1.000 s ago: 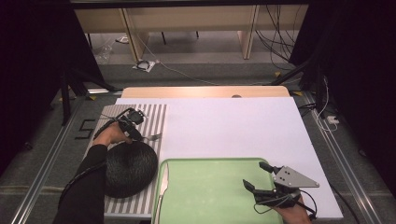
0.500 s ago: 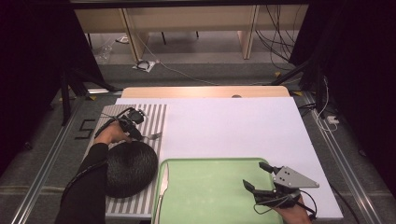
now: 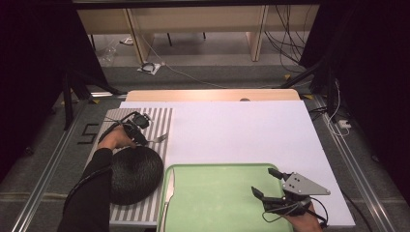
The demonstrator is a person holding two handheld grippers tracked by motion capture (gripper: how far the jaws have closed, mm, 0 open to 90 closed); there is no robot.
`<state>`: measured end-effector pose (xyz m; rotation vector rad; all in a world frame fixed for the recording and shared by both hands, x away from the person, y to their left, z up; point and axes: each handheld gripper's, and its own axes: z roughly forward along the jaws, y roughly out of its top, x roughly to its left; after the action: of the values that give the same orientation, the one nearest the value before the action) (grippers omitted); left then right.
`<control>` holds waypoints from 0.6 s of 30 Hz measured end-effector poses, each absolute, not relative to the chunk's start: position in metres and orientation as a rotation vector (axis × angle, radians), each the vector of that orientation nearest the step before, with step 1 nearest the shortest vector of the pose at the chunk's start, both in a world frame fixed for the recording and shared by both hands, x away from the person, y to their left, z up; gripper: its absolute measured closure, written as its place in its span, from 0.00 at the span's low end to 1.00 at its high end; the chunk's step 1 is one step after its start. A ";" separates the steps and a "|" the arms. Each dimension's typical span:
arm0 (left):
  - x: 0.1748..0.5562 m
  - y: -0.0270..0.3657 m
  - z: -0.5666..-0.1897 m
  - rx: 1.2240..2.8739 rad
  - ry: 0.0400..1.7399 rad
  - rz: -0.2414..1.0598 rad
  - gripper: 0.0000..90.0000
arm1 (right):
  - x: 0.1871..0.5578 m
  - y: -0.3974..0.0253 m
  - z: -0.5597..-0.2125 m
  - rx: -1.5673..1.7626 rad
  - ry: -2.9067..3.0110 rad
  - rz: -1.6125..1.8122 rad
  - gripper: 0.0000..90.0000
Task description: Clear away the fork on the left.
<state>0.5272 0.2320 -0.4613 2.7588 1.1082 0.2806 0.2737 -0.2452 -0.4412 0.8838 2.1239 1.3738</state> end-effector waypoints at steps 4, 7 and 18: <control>0.527 0.231 -0.461 2.767 1.094 0.269 0.81 | 0.274 -0.245 -0.441 0.884 2.124 1.372 0.22; 0.527 0.230 -0.461 2.772 1.088 0.266 0.83 | 0.273 -0.245 -0.441 0.883 2.124 1.374 0.22; 0.526 0.226 -0.461 2.799 1.064 0.260 0.92 | 0.274 -0.244 -0.442 0.881 2.124 1.380 0.22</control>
<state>0.5257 0.2260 -0.4610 2.7993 1.0638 0.2598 0.2741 -0.2445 -0.4420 0.8808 2.1238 1.3803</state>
